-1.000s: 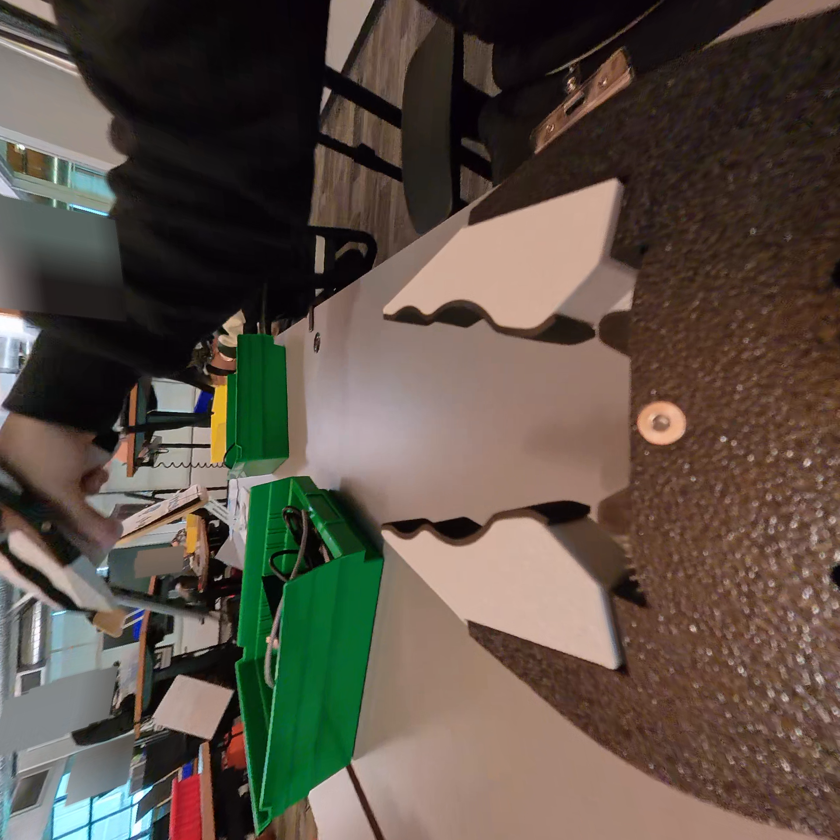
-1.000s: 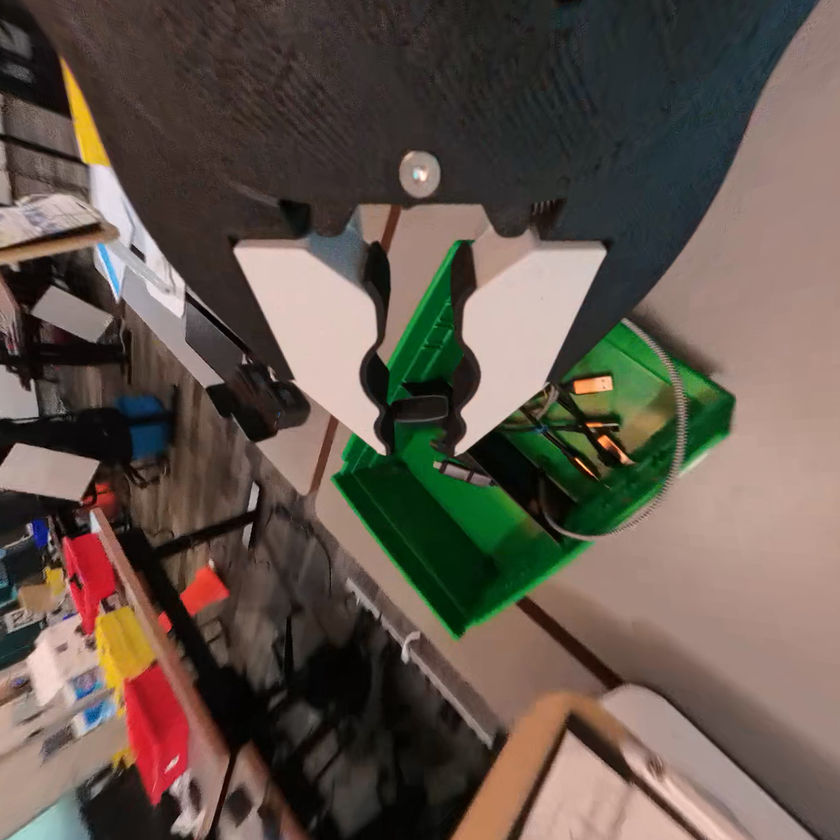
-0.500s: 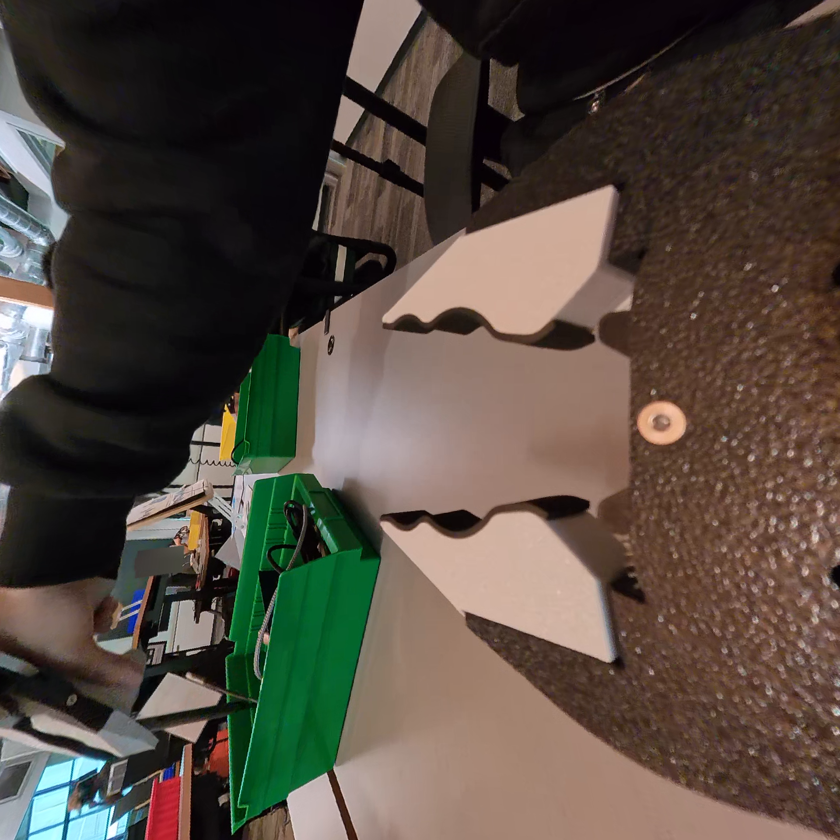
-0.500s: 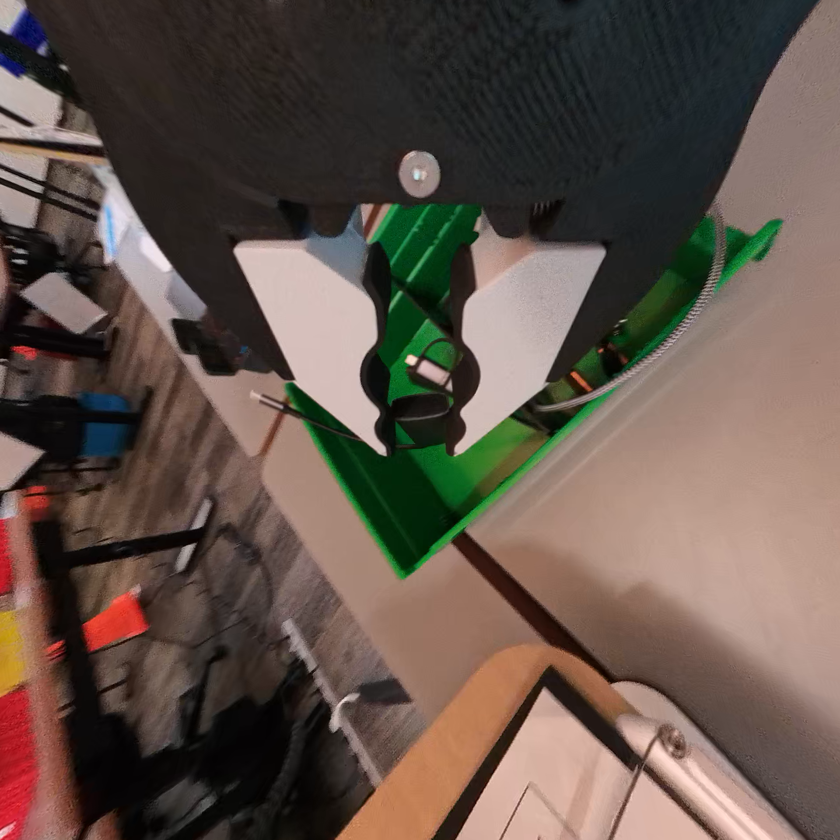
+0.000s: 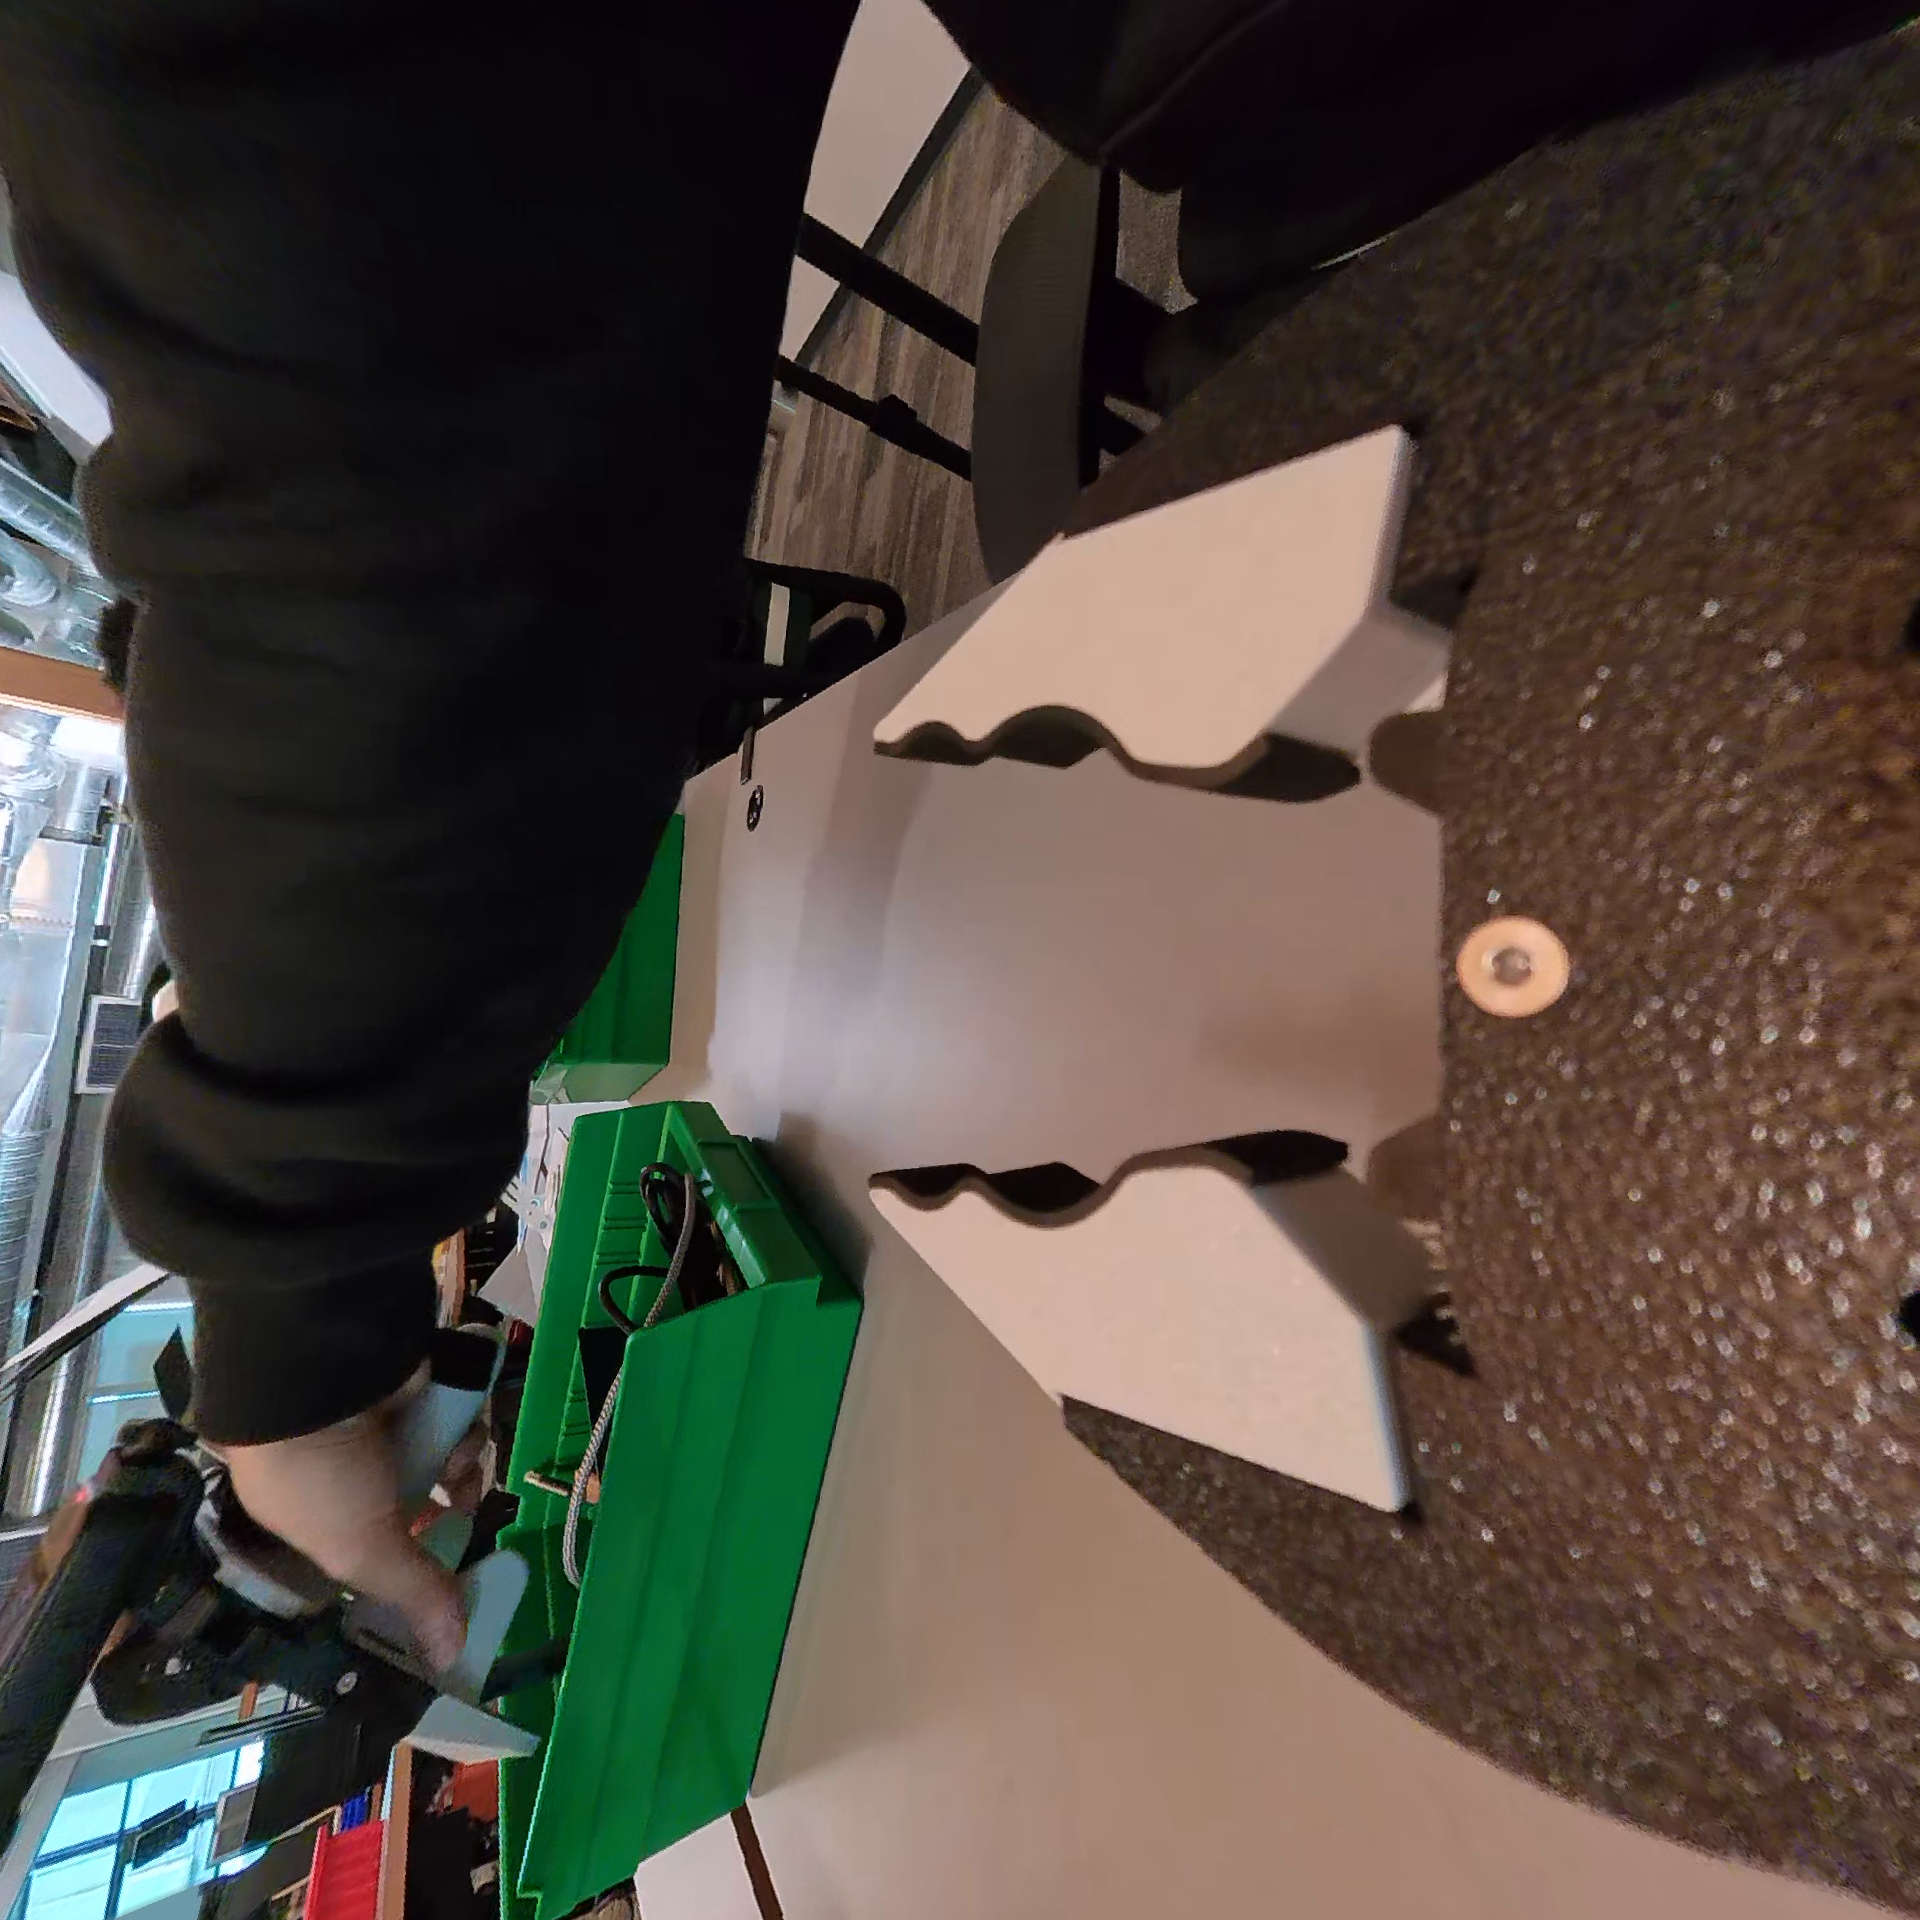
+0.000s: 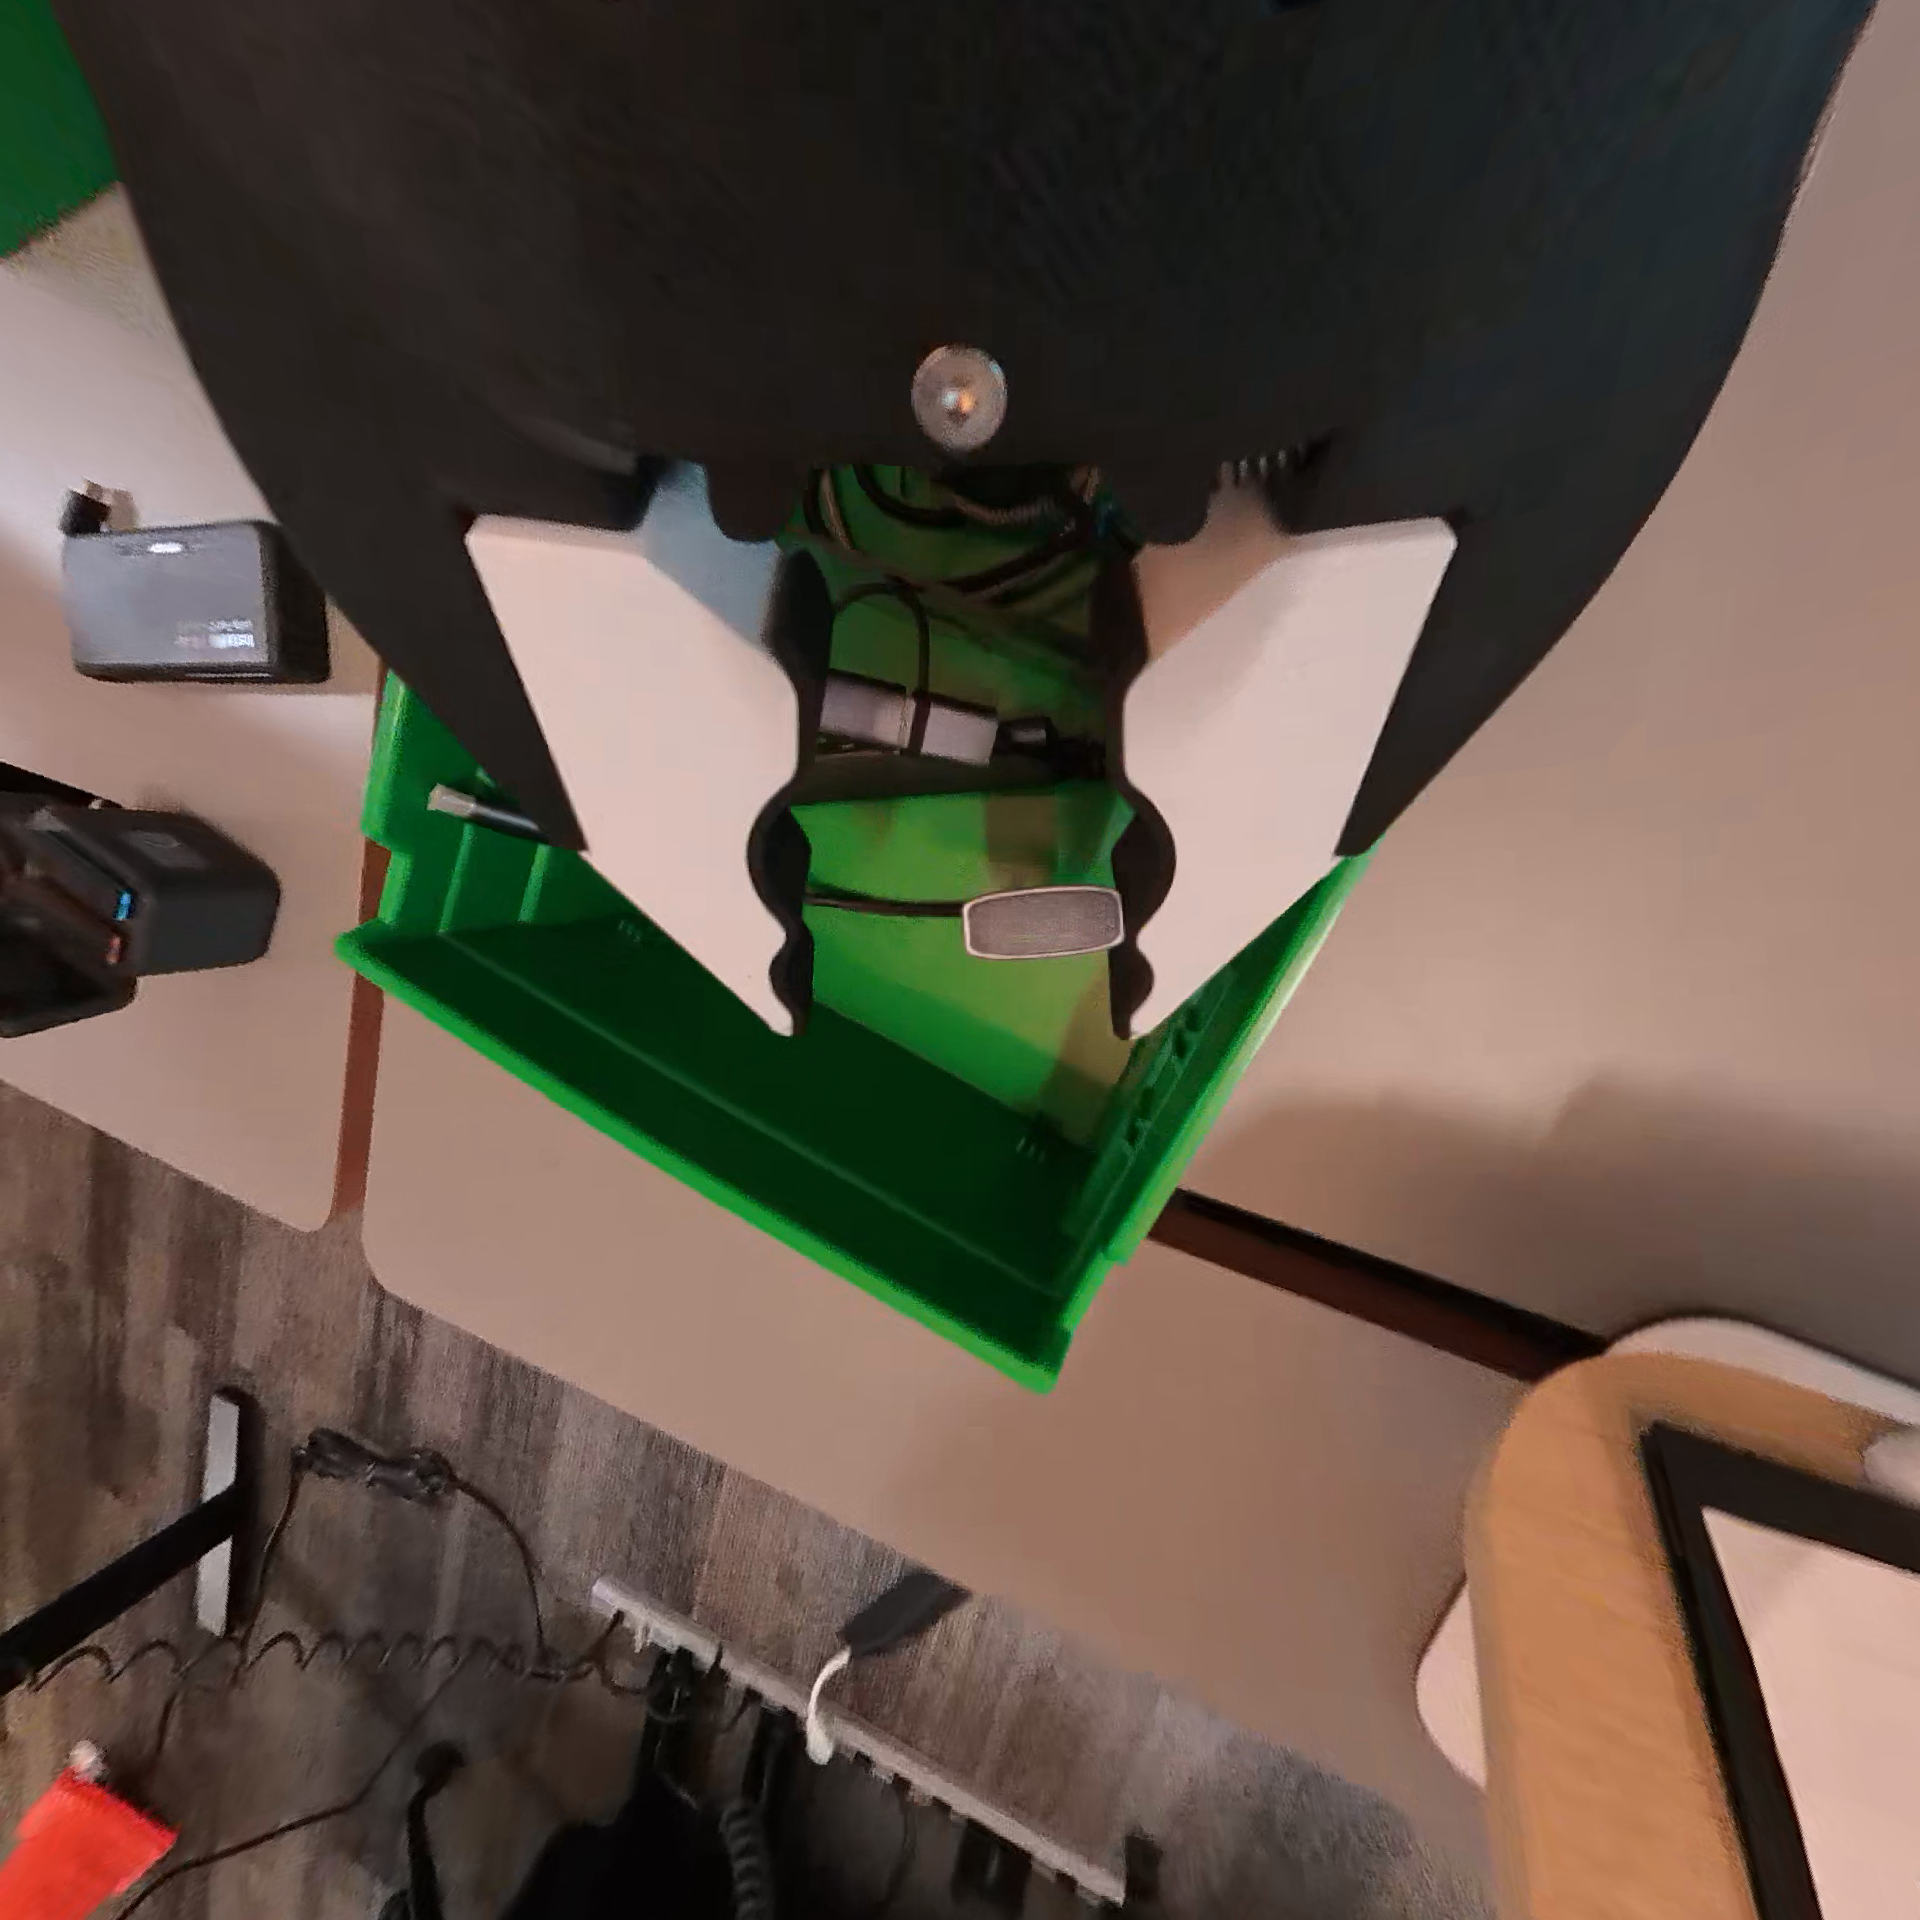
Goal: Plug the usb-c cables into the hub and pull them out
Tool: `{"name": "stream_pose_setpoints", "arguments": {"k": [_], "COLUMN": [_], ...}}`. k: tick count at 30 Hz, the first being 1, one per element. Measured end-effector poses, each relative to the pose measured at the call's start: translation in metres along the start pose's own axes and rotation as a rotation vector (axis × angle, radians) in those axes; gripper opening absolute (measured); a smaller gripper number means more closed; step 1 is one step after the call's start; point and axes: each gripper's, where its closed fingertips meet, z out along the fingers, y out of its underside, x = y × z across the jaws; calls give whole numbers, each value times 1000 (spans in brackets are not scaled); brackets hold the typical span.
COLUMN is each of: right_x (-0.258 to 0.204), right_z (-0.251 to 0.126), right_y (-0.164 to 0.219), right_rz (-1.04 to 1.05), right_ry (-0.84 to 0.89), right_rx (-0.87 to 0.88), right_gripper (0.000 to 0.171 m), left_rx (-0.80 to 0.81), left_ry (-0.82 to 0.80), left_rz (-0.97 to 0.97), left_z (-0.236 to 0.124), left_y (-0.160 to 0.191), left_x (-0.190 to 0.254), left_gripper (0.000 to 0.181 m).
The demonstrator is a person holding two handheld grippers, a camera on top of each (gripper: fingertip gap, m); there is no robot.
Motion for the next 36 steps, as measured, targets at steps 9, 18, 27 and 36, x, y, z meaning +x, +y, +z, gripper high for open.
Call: {"name": "stream_pose_setpoints", "arguments": {"k": [9, 18, 27, 36], "right_x": [18, 16, 13, 38], "right_z": [-8, -19, -25, -36], "right_y": [-6, -24, -48, -66], "right_rz": [-92, -127, -41, 90], "right_ry": [84, 79, 42, 149], "right_rx": [83, 245, 396, 500], "right_gripper": [35, 17, 56, 32], "left_rx": [17, 40, 25, 21], "left_ry": [1, -4, 3, 2], "left_rz": [-27, -38, -29, -33], "left_z": [-1, -4, -2, -2], "left_y": [-2, -5, -3, -2], "left_x": [-3, -5, -3, -3], "left_gripper": [76, 76, 75, 75]}}
